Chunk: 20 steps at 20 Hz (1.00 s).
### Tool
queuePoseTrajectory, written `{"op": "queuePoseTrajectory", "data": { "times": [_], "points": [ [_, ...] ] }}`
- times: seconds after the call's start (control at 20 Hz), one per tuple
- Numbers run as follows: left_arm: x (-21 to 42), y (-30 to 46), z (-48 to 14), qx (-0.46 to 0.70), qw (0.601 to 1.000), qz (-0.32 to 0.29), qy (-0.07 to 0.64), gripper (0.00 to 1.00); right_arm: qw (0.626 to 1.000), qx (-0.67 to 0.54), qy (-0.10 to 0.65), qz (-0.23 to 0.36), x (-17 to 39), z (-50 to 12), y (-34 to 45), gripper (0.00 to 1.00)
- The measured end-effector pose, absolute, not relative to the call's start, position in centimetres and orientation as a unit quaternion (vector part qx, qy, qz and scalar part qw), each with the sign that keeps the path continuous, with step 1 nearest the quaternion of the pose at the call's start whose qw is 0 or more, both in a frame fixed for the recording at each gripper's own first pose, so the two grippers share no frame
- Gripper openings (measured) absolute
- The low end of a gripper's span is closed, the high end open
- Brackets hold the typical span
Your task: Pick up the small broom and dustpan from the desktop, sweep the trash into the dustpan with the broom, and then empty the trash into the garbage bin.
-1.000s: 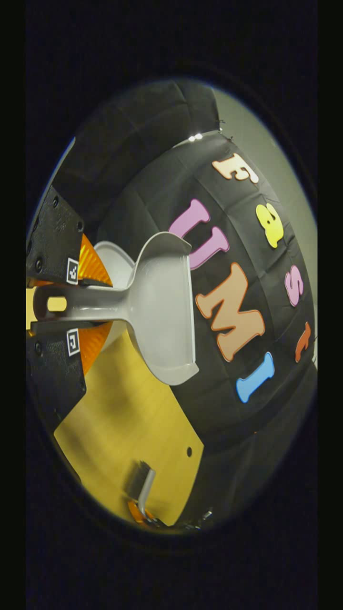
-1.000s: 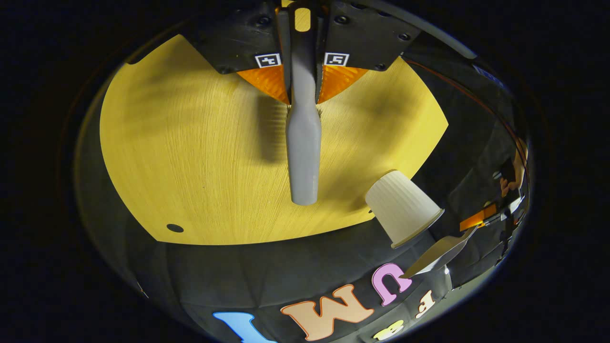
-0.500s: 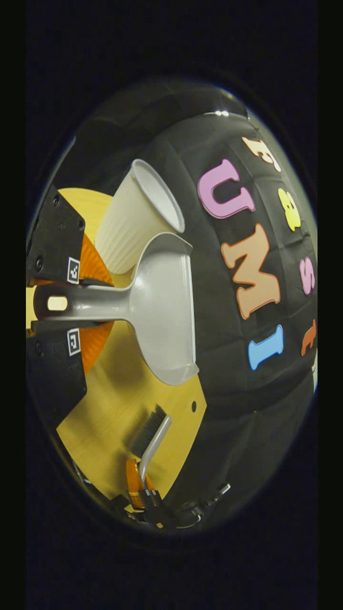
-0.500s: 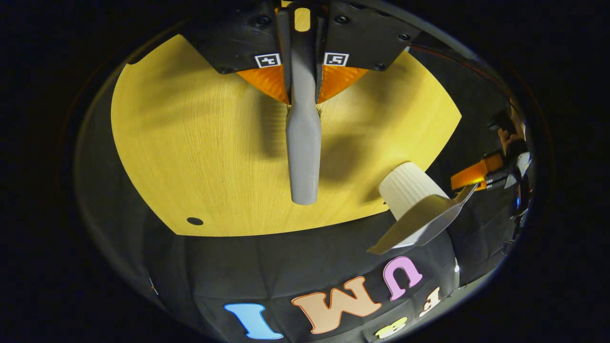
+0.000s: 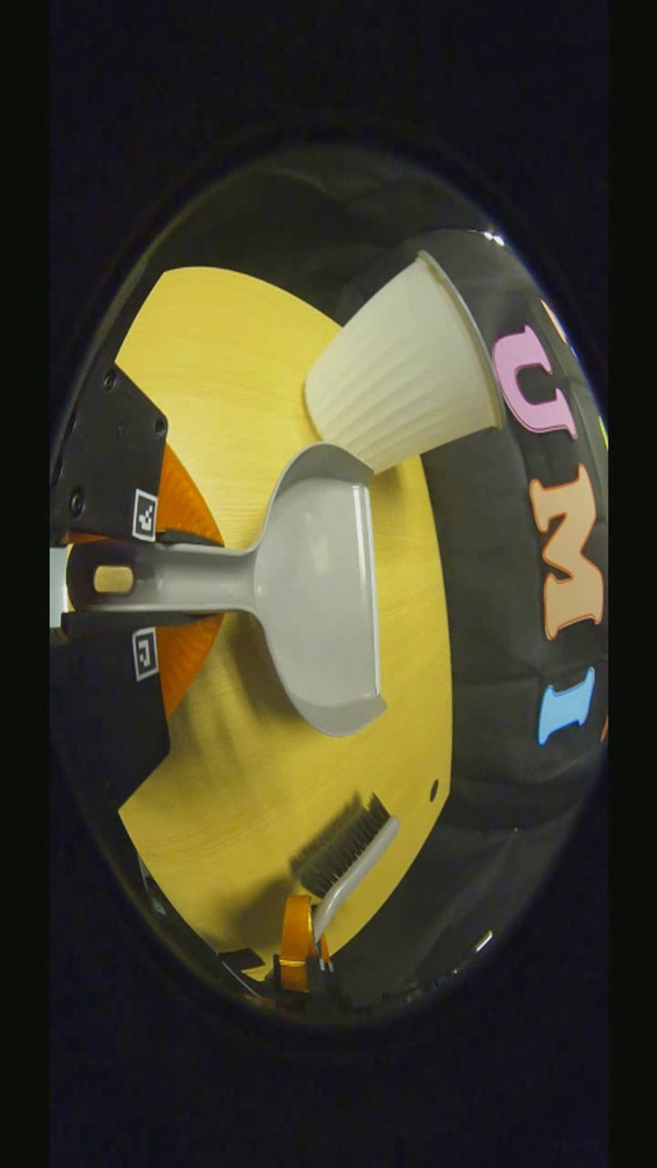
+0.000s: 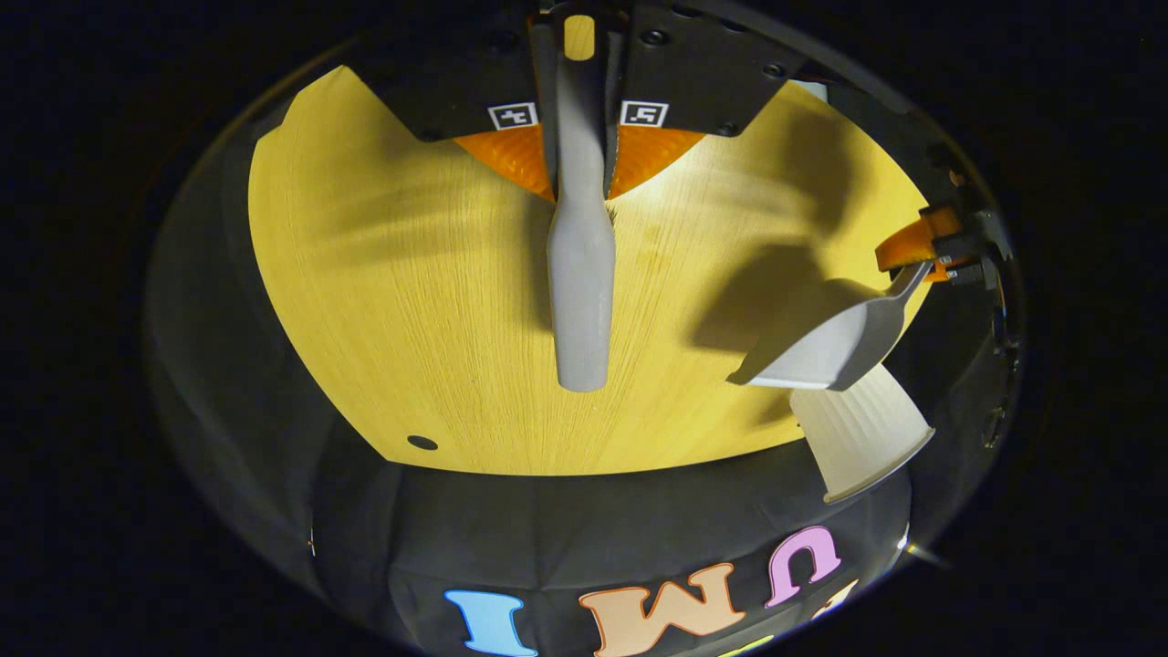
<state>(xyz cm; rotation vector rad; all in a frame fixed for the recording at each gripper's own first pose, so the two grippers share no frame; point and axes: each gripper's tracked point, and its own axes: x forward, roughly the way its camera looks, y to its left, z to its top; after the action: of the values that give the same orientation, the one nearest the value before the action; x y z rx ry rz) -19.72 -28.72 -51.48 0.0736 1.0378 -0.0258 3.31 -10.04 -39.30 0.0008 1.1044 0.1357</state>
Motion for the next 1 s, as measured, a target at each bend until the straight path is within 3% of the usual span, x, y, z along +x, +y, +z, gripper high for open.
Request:
{"op": "queuePoseTrajectory", "data": {
  "times": [0.15,0.35,0.55,0.6,0.65,0.8,0.85,1.0],
  "points": [
    [-20.0,-28.7,-51.8,0.038,0.857,-0.016,0.514,0.20,0.839,-0.019,0.540,0.058,3.4,-38.8,-10.2,0.21],
    [-20.2,-28.7,-51.7,0.031,0.853,-0.008,0.520,0.22,0.834,-0.034,0.548,0.050,3.6,-37.3,-10.0,0.18],
    [-20.2,-28.1,-51.4,0.037,0.858,-0.001,0.512,0.30,0.830,-0.029,0.556,0.037,2.6,-37.5,-10.0,0.24],
    [-20.1,-28.2,-51.1,0.037,0.861,-0.003,0.508,0.33,0.831,-0.029,0.555,0.035,2.4,-37.3,-9.9,0.34],
    [-19.8,-28.0,-50.9,0.040,0.866,-0.003,0.498,0.44,0.833,-0.029,0.552,0.033,2.3,-36.8,-9.9,0.44],
    [-18.4,-27.2,-48.5,0.046,0.891,-0.002,0.452,0.94,0.846,-0.032,0.532,0.020,2.2,-34.9,-9.5,0.70],
    [-17.7,-26.8,-47.1,0.048,0.903,0.005,0.426,0.95,0.856,-0.034,0.515,0.017,2.5,-33.8,-9.6,0.93],
    [-15.0,-25.7,-40.3,0.052,0.943,0.039,0.327,0.95,0.907,-0.036,0.419,0.016,5.2,-27.8,-9.7,0.93]
  ]
}}
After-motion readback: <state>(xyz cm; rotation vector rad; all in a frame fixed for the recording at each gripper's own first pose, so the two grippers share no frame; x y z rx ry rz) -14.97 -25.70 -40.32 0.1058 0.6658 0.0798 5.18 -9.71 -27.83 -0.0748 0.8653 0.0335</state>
